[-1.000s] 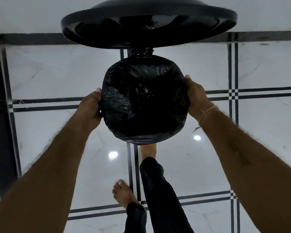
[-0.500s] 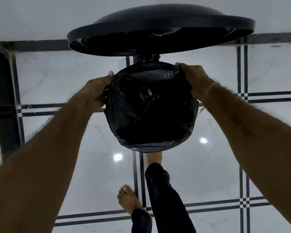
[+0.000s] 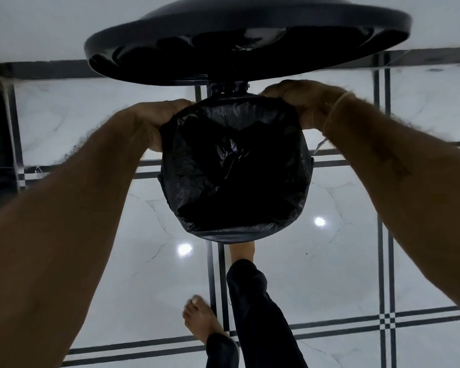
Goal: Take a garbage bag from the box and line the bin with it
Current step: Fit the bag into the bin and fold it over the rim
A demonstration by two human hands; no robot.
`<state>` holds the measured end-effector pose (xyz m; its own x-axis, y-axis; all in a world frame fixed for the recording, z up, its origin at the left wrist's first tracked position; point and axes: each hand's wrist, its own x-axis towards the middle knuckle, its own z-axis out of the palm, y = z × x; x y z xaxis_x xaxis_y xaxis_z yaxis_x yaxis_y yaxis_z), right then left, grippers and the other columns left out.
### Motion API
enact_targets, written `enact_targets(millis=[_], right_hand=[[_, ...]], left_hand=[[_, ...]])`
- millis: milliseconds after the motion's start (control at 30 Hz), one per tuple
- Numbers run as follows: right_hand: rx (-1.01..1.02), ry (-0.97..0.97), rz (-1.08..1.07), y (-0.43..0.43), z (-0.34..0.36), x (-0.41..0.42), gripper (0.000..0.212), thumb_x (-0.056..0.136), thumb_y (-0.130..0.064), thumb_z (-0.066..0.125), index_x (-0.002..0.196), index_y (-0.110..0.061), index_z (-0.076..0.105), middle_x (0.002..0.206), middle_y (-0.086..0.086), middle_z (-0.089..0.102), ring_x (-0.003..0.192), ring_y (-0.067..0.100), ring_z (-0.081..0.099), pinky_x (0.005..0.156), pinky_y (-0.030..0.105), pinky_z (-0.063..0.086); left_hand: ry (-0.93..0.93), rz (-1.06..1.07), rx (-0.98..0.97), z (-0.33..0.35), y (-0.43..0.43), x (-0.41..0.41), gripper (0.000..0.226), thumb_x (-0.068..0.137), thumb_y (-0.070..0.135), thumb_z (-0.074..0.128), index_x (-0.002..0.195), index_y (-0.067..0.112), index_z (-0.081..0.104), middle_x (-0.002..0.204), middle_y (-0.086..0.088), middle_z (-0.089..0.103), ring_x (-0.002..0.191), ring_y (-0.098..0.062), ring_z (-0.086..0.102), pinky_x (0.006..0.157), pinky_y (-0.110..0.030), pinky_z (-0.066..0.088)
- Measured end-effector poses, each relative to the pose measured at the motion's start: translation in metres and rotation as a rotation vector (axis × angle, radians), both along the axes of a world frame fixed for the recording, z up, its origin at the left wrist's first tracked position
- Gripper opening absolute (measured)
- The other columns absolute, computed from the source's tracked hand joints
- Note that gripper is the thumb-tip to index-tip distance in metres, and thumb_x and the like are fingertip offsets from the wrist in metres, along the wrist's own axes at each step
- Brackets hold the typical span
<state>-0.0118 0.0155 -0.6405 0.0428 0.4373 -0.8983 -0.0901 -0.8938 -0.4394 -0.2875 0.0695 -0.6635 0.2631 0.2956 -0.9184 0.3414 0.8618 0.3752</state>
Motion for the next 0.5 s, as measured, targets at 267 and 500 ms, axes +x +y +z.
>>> enact_targets(millis=[267, 500], right_hand=[[0.245, 0.021, -0.142, -0.053, -0.006, 0.008, 0.029, 0.105, -0.028, 0.057, 0.086, -0.011, 0.071, 0.073, 0.000, 0.075, 0.066, 0.013, 0.073, 0.066, 0.028, 0.060], [0.134, 0.070, -0.171, -0.073, -0.006, 0.013, 0.046, 0.100, -0.050, 0.062, 0.117, -0.009, 0.075, 0.114, 0.010, 0.080, 0.105, 0.024, 0.078, 0.081, 0.034, 0.064]], left_hand=[[-0.104, 0.257, 0.114, 0.002, -0.041, -0.034, 0.046, 0.095, 0.050, 0.066, 0.124, 0.016, 0.074, 0.107, 0.001, 0.073, 0.092, -0.013, 0.073, 0.076, -0.033, 0.061], [-0.220, 0.178, 0.196, -0.003, -0.068, -0.051, 0.057, 0.103, 0.050, 0.049, 0.145, 0.011, 0.057, 0.141, -0.014, 0.063, 0.109, -0.025, 0.071, 0.079, -0.040, 0.062]])
